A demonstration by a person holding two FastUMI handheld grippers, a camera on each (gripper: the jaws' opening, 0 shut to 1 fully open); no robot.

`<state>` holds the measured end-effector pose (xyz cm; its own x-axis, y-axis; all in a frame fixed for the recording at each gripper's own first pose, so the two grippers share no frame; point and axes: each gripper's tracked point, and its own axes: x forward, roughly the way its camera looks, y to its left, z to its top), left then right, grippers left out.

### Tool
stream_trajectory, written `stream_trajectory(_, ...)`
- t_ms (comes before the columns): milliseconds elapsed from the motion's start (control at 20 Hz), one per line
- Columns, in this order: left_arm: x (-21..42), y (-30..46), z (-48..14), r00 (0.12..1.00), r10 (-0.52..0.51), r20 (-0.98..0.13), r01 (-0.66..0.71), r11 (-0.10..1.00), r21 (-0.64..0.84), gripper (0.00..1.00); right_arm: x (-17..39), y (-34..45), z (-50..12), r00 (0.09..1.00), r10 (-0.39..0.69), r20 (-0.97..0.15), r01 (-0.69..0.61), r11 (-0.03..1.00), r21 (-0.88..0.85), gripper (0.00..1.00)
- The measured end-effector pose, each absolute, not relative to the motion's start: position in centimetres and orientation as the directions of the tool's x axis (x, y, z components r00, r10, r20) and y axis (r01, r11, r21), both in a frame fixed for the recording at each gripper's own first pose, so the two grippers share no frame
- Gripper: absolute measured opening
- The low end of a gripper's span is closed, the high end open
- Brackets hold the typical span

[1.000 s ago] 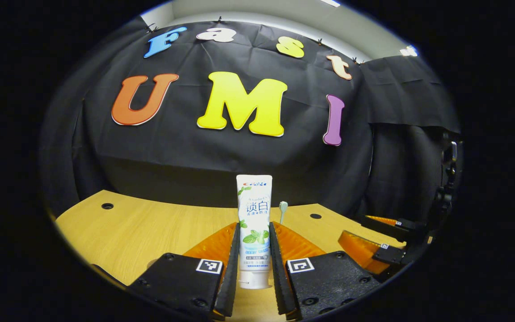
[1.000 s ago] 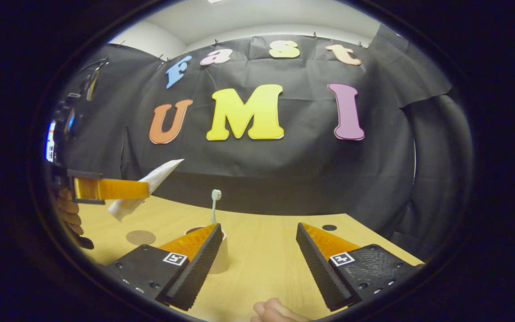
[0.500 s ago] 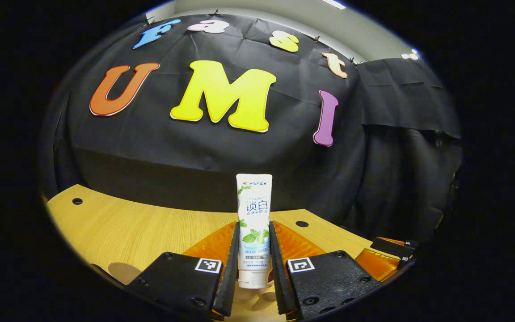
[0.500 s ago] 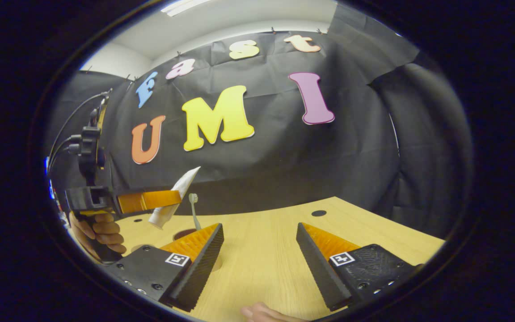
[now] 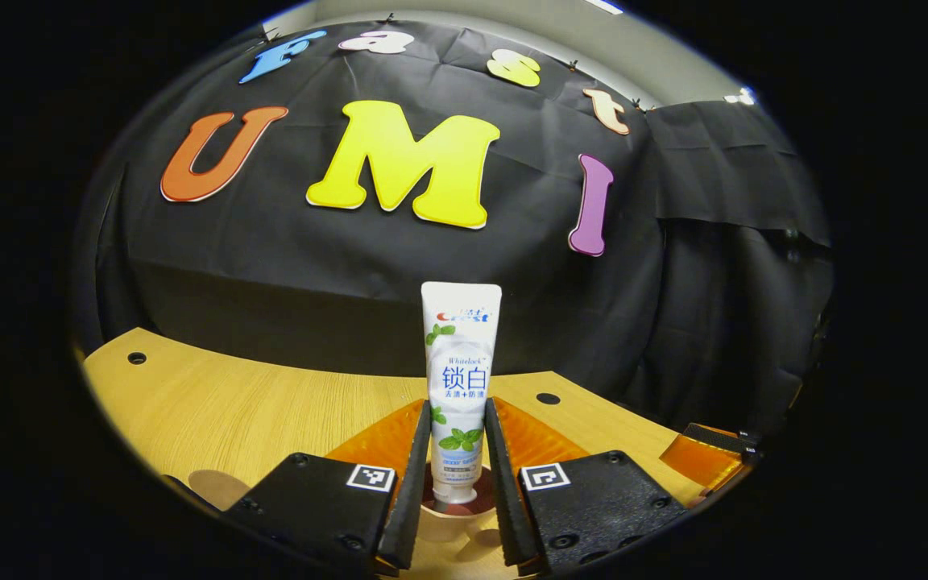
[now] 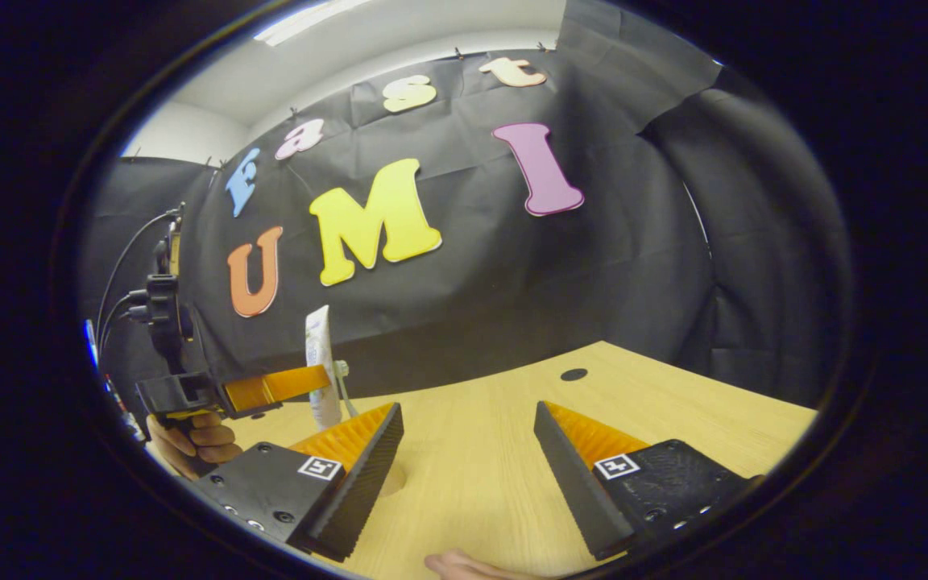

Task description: Put the toothbrush and toothpaste on the desktop into the cup, then pick up the cup and place it on the coaster on the desktop.

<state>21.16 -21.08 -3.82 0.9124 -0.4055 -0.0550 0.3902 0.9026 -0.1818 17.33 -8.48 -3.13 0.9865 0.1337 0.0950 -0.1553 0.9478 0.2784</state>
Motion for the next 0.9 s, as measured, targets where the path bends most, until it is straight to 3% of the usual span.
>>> stream_trajectory(50,21.0,-21.0,-3.4,0.914,-0.404,-0.039,0.392,0.902,-0.18,0.43,17.4,-8.4,-3.2,0.987,0.134,0.094,-0.155,0.949,0.276,1.0)
stream_trajectory(250,20.3,-20.9,-3.0,0.91,-0.413,-0.033,0.402,0.901,-0.163,0.37,17.5,-8.2,-3.5,0.987,0.135,0.086,-0.153,0.953,0.262,0.93)
stream_trajectory(350,19.5,-20.3,-3.0,0.912,-0.407,-0.04,0.397,0.904,-0.157,0.4,17.6,-6.9,-3.5,0.981,0.175,0.08,-0.19,0.951,0.244,1.0)
stream_trajectory(400,19.0,-20.0,-3.0,0.911,-0.41,-0.047,0.399,0.904,-0.15,0.41,17.7,-6.4,-3.7,0.982,0.179,0.058,-0.188,0.956,0.224,0.96)
stream_trajectory(600,16.0,-17.5,-3.2,0.914,-0.402,-0.055,0.395,0.912,-0.113,0.58,17.2,-4.9,-4.0,0.987,0.159,0.006,-0.158,0.976,0.153,1.0)
stream_trajectory(650,15.3,-16.5,-3.5,0.918,-0.391,-0.064,0.383,0.918,-0.106,0.64,16.9,-4.4,-4.0,0.988,0.153,0.0,-0.152,0.978,0.142,0.97)
stream_trajectory(800,13.1,-13.6,-4.7,0.928,-0.355,-0.11,0.346,0.933,-0.096,0.69,16.1,-2.2,-3.8,0.987,0.158,-0.026,-0.153,0.981,0.123,0.97)
stream_trajectory(900,11.4,-11.6,-5.1,0.936,-0.333,-0.117,0.321,0.941,-0.11,0.87,15.8,-0.5,-3.4,0.985,0.165,-0.048,-0.159,0.981,0.107,0.97)
